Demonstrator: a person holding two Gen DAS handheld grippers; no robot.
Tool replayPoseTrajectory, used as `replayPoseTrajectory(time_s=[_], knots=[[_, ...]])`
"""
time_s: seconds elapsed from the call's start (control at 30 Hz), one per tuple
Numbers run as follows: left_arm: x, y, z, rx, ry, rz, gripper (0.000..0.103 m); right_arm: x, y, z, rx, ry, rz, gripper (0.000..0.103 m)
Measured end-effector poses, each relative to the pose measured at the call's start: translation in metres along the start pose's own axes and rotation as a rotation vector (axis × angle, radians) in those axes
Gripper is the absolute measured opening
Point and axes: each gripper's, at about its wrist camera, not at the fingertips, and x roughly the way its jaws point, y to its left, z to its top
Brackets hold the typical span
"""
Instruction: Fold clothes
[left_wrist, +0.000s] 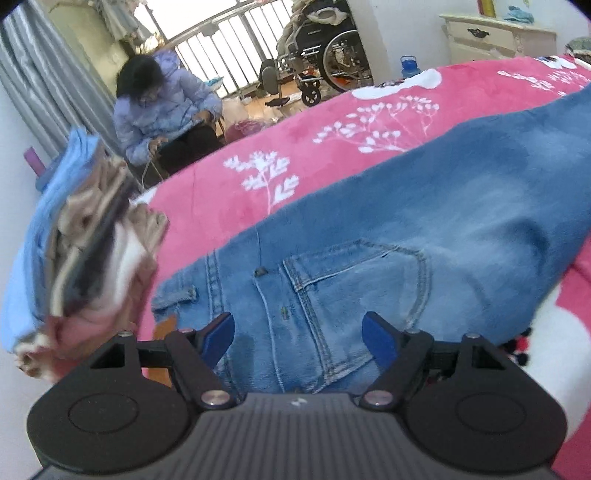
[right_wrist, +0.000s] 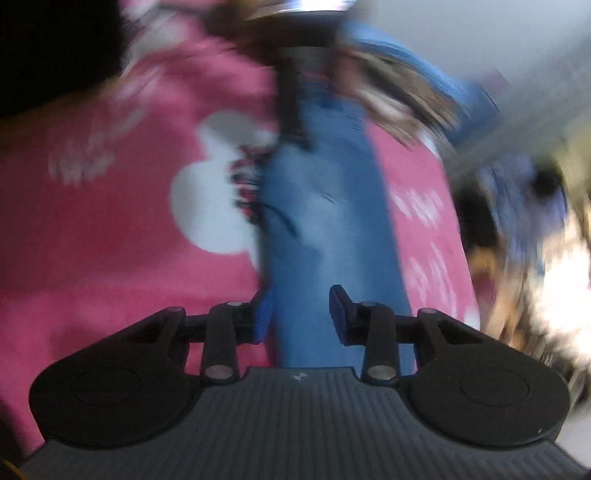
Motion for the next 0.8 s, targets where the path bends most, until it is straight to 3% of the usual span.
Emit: replayPoseTrajectory(time_s=[0.1, 0.23, 0.3, 0.37, 0.6, 0.8], knots=[[0.008, 0.009, -0.002, -0.060, 0.004, -0.029, 0.078, 0.035, 0.030, 0.019, -0.201, -0.041, -0.057, 0.031], [0.013, 0.016, -0.005, -0.090, -0.001, -0.050, 0.079, 0.069, 0.041, 0.034, -0.291, -0.018, -0.090, 0.029], [0.015, 0.016, -0.006, -0.085, -0.006, -0.053, 0.079, 0.078, 0.043, 0.035, -0.334, 0.006, -0.124, 0.011], [0.017, 0.017, -0.007, -0.085, -0.010, -0.056, 0.079, 0.071, 0.035, 0.038, -0.287, 0.004, -0.116, 0.002], [0.022, 0.016, -0.006, -0.082, -0.012, -0.053, 0.079, 0.048, 0.016, 0.036, -0.122, 0.021, -0.125, 0.000], [0.007, 0.020, 0.002, -0.101, -0.008, -0.017, 0.077, 0.065, -0.030, 0.040, 0.226, 0.043, -0.028, 0.000]])
